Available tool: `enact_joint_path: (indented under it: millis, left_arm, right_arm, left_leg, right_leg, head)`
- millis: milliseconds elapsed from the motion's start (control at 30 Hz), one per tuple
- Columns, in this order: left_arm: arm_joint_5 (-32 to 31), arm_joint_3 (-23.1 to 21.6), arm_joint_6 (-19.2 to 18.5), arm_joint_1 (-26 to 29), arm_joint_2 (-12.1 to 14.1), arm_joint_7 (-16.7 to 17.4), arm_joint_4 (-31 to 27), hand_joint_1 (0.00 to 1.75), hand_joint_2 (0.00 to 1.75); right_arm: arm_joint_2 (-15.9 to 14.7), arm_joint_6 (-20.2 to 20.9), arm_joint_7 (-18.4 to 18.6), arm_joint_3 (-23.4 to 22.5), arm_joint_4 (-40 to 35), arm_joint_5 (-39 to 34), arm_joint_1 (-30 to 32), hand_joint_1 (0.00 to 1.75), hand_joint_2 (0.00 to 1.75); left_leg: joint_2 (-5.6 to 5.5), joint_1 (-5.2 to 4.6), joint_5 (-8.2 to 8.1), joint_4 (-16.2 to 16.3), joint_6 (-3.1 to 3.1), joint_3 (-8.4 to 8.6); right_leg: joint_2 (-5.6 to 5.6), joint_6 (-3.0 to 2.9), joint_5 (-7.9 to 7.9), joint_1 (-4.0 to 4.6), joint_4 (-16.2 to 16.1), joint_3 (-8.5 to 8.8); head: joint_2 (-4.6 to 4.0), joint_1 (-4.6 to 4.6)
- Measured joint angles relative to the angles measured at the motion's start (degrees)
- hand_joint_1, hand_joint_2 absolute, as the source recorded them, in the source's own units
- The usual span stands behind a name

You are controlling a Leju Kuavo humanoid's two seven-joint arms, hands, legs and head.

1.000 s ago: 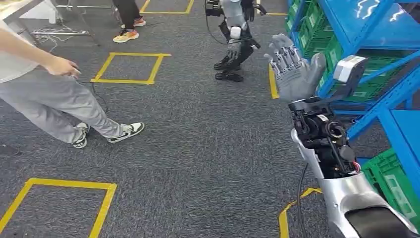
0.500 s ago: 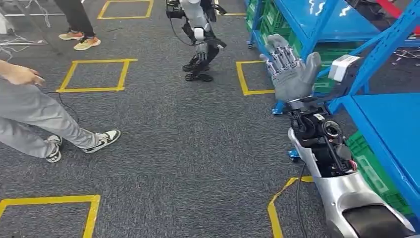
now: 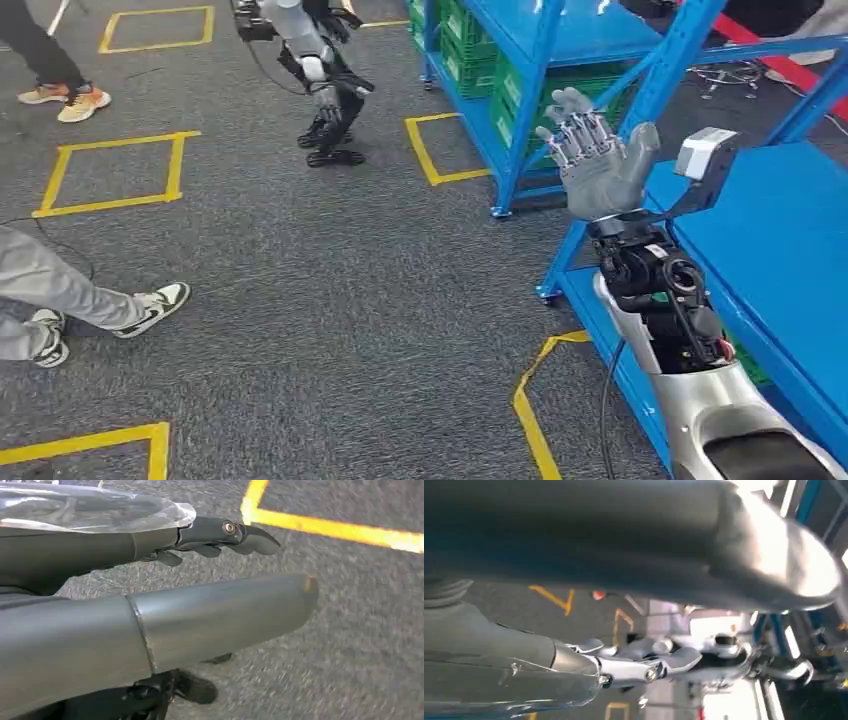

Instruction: Take the parts from the cabinet and place them on the table.

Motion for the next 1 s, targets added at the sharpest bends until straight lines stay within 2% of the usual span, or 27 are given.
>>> enact_joint_path:
  millis: [33, 67, 100, 133, 167, 200, 267, 300, 333, 367, 400, 433, 467, 500, 533, 567, 600, 633, 667, 700, 733, 767, 800, 833, 867, 967, 1000]
  left_arm:
    - [0.0, 0.0, 0.0, -0.1, -0.1, -0.1, 0.0, 0.00, 0.00]
    - [0.0, 0.0, 0.0, -0.1, -0.2, -0.2, 0.0, 0.00, 0.00]
    - [0.0, 0.0, 0.0, 0.1, -0.2, -0.2, 0.0, 0.00, 0.00]
    - [0.0, 0.0, 0.0, 0.4, -0.2, -0.2, 0.0, 0.00, 0.00]
    - [0.0, 0.0, 0.0, 0.6, -0.2, -0.2, 0.0, 0.00, 0.00]
    - [0.0, 0.0, 0.0, 0.7, -0.3, -0.2, 0.0, 0.00, 0.00]
    - [0.0, 0.0, 0.0, 0.6, -0.3, -0.2, 0.0, 0.00, 0.00]
    - [0.0, 0.0, 0.0, 0.4, -0.3, -0.2, 0.0, 0.00, 0.00]
    - [0.0, 0.0, 0.0, 0.3, -0.3, -0.2, 0.0, 0.00, 0.00]
    - [0.0, 0.0, 0.2, 0.2, -0.3, -0.2, 0.0, 0.00, 0.00]
    - [0.0, 0.0, 0.6, 0.2, -0.3, 0.0, 0.0, 0.00, 0.00]
    - [0.1, 0.0, 0.9, 0.4, -0.3, 0.2, 0.0, 0.00, 0.00]
    - [0.1, 0.0, 1.2, 0.5, -0.4, 0.4, 0.0, 0.00, 0.00]
    - [0.1, 0.0, 1.6, 0.5, -0.5, 0.5, 0.0, 0.00, 0.00]
    - [0.0, 0.0, 1.7, 0.6, -0.6, 0.5, 0.0, 0.00, 0.00]
    - [-0.2, 0.0, 1.7, 0.8, -0.6, 0.5, 0.0, 0.00, 0.00]
    - [-0.3, 0.0, 1.7, 1.1, -0.7, 0.3, 0.0, 0.00, 0.00]
    - [-0.5, 0.0, 1.6, 1.2, -0.7, 0.2, 0.0, 0.00, 0.00]
    - [-0.5, 0.0, 1.6, 1.3, -0.8, 0.0, 0.0, 0.00, 0.00]
    - [-0.7, 0.0, 1.6, 1.2, -0.9, 0.0, 0.0, 0.00, 0.00]
    - [-0.8, 0.0, 1.6, 1.1, -1.1, 0.0, 0.0, 0.00, 0.00]
    - [-0.8, 0.0, 1.5, 1.1, -1.2, -0.2, 0.0, 0.00, 0.00]
    - [-0.9, 0.0, 1.4, 1.0, -1.3, -0.4, 0.0, 0.00, 0.00]
    - [-1.0, 0.0, 1.2, 0.9, -1.3, -0.5, 0.0, 0.00, 0.00]
    - [-1.1, 0.0, 1.2, 0.8, -1.4, -0.6, 0.0, 0.00, 0.00]
    - [-1.3, 0.0, 1.0, 0.3, -1.5, -0.7, 0.0, 0.00, 0.00]
    - [-1.4, 0.0, 1.0, 0.0, -1.5, -0.7, 0.0, 0.00, 0.00]
  right_arm:
    - [0.0, 0.0, -0.1, 0.0, -0.4, 0.0, -0.1, 0.00, 0.00]
    - [0.0, 0.0, 0.0, 0.0, -0.7, 0.0, 0.0, 0.00, 0.00]
    - [0.0, 0.0, 0.0, 0.0, -0.7, 0.0, 0.2, 0.00, 0.00]
    - [0.0, 0.0, 0.1, 0.0, -0.7, 0.0, 0.5, 0.00, 0.00]
    - [0.0, 0.0, 0.1, 0.0, -0.7, 0.0, 0.8, 0.00, 0.00]
    - [0.0, 0.0, 0.1, 0.0, -0.8, 0.0, 1.1, 0.00, 0.00]
    - [0.0, 0.0, 0.1, 0.0, -1.3, 0.0, 1.3, 0.00, 0.00]
    - [0.0, 0.0, 0.1, 0.0, -1.6, 0.0, 1.2, 0.00, 0.00]
    - [0.0, 0.0, 0.1, -0.1, -1.7, -0.1, 1.2, 0.00, 0.00]
    - [-0.1, 0.0, 0.2, -0.1, -1.7, -0.2, 1.1, 0.00, 0.00]
    - [-0.2, 0.0, 0.4, -0.1, -1.8, -0.3, 1.4, 0.00, 0.00]
    - [-0.2, 0.1, 0.5, -0.1, -2.1, -0.4, 1.5, 0.00, 0.00]
    - [-0.2, 0.1, 0.8, -0.2, -2.4, -0.6, 1.9, 0.00, 0.00]
    - [-0.3, 0.1, 1.0, -0.3, -2.9, -0.6, 2.5, 0.00, 0.00]
    - [-0.5, 0.0, 1.4, -0.6, -3.5, -0.7, 2.8, 0.00, 0.00]
    - [-0.6, -0.1, 1.9, -0.7, -4.0, -0.9, 3.0, 0.00, 0.00]
    - [-0.8, -0.3, 2.3, -0.9, -4.7, -1.0, 3.5, 0.00, 0.00]
    - [-0.9, -0.4, 2.5, -1.1, -5.1, -1.2, 4.3, 0.00, 0.00]
    - [-1.1, -0.4, 2.6, -1.3, -5.6, -1.3, 5.4, 0.00, 0.00]
    - [-1.4, -0.5, 2.7, -1.6, -6.0, -1.5, 6.3, 0.00, 0.00]
    - [-1.7, -0.5, 2.7, -1.9, -6.5, -1.6, 7.0, 0.00, 0.00]
    - [-1.8, -0.5, 2.7, -2.1, -7.0, -1.6, 7.4, 0.00, 0.00]
    - [-2.0, -0.5, 2.7, -2.4, -7.5, -1.7, 7.5, 0.00, 0.00]
    - [-2.2, -0.5, 2.6, -2.6, -8.0, -1.7, 7.5, 0.00, 0.00]
    - [-2.2, -0.5, 2.7, -2.6, -8.4, -1.8, 7.6, 0.00, 0.00]
    - [-2.6, -0.6, 2.7, -3.1, -9.4, -1.8, 8.7, 0.00, 0.00]
    - [-2.7, -0.7, 2.7, -3.1, -9.8, -1.8, 8.8, 0.00, 0.00]
  left_leg:
    - [-2.97, 0.28, -1.64, 2.3, -0.29, -0.95]
    - [-5.07, 0.49, -3.91, 6.5, -0.42, -2.83]
    - [-6.35, 0.59, -6.39, 12.2, -0.59, -5.61]
    - [-6.89, 0.60, -7.95, 17.2, -0.65, -8.27]
    - [-7.00, 0.59, -7.82, 19.3, -0.67, -9.61]
    - [-7.02, 0.61, -6.39, 18.4, -0.61, -9.58]
    - [-7.62, 0.70, -0.86, 9.7, -0.28, -5.92]
    - [-9.05, 0.82, 1.53, 4.6, -0.07, -3.59]
    - [-11.86, 0.98, 2.19, 0.9, 0.13, -1.92]
    - [-12.64, 1.19, 1.80, -0.2, 0.15, -1.48]
    - [-11.57, 0.98, 1.88, 0.0, 0.22, -1.63]
    - [-11.16, 0.58, 1.77, 0.1, 0.44, -1.65]
    - [-10.23, 0.69, 1.87, -0.1, 0.82, -1.42]
    - [-9.18, 0.97, 2.15, -0.7, 1.25, -1.15]
    - [-8.65, 0.79, 2.17, -0.8, 1.40, -1.01]
    - [-7.89, 0.63, 1.97, -0.8, 1.92, -1.00]
    - [-7.05, 0.42, 1.91, -0.8, 2.02, -0.97]
    - [-6.21, 0.33, 1.83, -0.8, 2.14, -0.99]
    - [-5.45, 0.28, 1.78, -0.8, 2.19, -1.00]
    - [-4.80, 0.25, 1.75, -0.8, 2.20, -0.96]
    - [-4.05, 0.21, 1.64, -0.7, 2.12, -0.93]
    - [-3.24, 0.19, 1.52, -0.6, 1.99, -0.84]
    - [-2.40, 0.14, 1.32, -0.6, 1.83, -0.62]
    - [-1.81, -0.08, 1.13, -0.5, 1.60, -0.45]
    - [-1.22, -0.47, 0.93, -0.2, 1.29, -0.54]
    - [1.19, -0.44, 0.85, -0.3, 0.80, -0.19]
    - [0.94, -0.40, 0.30, 0.0, 0.36, -0.40]
  right_leg:
    - [0.74, -0.16, 0.09, -0.02, 0.0, -0.09]
    - [1.33, -0.38, 0.18, -0.14, 0.0, -0.15]
    - [2.22, -0.46, 0.23, -0.14, 0.0, -0.21]
    - [3.18, -0.52, 0.26, -0.12, 0.0, -0.28]
    - [4.10, -0.55, 0.30, -0.11, 0.0, -0.28]
    - [4.95, -0.52, 0.32, -0.11, 0.0, -0.26]
    - [6.74, -0.43, 0.37, -0.11, 0.1, -0.21]
    - [7.48, -0.34, 0.41, -0.14, 0.1, -0.19]
    - [8.12, -0.07, 0.39, -0.18, 0.2, -0.42]
    - [8.86, 0.33, 0.36, 0.12, 0.5, -0.87]
    - [9.38, 0.67, 0.55, -0.31, 0.4, -1.13]
    - [10.17, 1.03, 0.64, -0.53, 0.3, -1.19]
    - [11.05, 1.57, 0.79, -0.73, 0.1, -1.38]
    - [9.79, 1.78, 0.38, -0.48, 0.6, -2.11]
    - [5.98, 1.87, -1.23, -0.11, 2.6, -2.80]
    - [3.36, 1.96, -3.77, -0.10, 7.0, -4.76]
    - [2.29, 2.13, -6.15, -0.15, 12.1, -7.01]
    - [1.87, 2.26, -7.87, -0.21, 16.5, -8.98]
    - [1.66, 2.37, -8.49, -0.31, 19.2, -10.13]
    - [1.53, 2.41, -7.72, -0.41, 18.8, -9.82]
    - [1.31, 2.37, -5.74, -0.43, 15.6, -8.09]
    - [0.79, 2.20, -3.28, -0.40, 10.5, -5.33]
    - [-0.69, 1.93, -0.98, -0.27, 4.6, -2.10]
    - [-3.91, 1.74, -1.41, 0.26, 1.2, -0.51]
    - [-3.75, 1.17, -1.30, 0.75, 0.5, 0.08]
    - [-1.20, 0.26, -0.97, 0.65, 0.5, -0.12]
    - [-0.45, -0.26, -0.60, 0.14, 0.1, 0.25]
  head:
    - [0.00, -0.44]
    - [0.00, -0.65]
    - [0.00, -0.79]
    - [0.00, -0.90]
    - [0.00, -0.90]
    - [0.00, -0.90]
    - [0.00, -0.92]
    - [0.00, -0.96]
    - [0.00, -0.96]
    - [0.00, -0.85]
    - [0.00, -0.79]
    - [0.00, -0.76]
    - [0.00, -0.79]
    - [0.00, -0.74]
    - [0.00, -0.50]
    - [0.00, 0.00]
    - [0.00, 0.02]
    - [0.00, 0.02]
    - [0.00, 0.06]
    - [0.00, 0.07]
    - [0.00, 0.15]
    - [0.00, 0.26]
    - [0.00, 0.39]
    - [0.00, 0.46]
    - [0.00, 0.48]
    - [0.00, -0.02]
    - [0.00, 0.00]
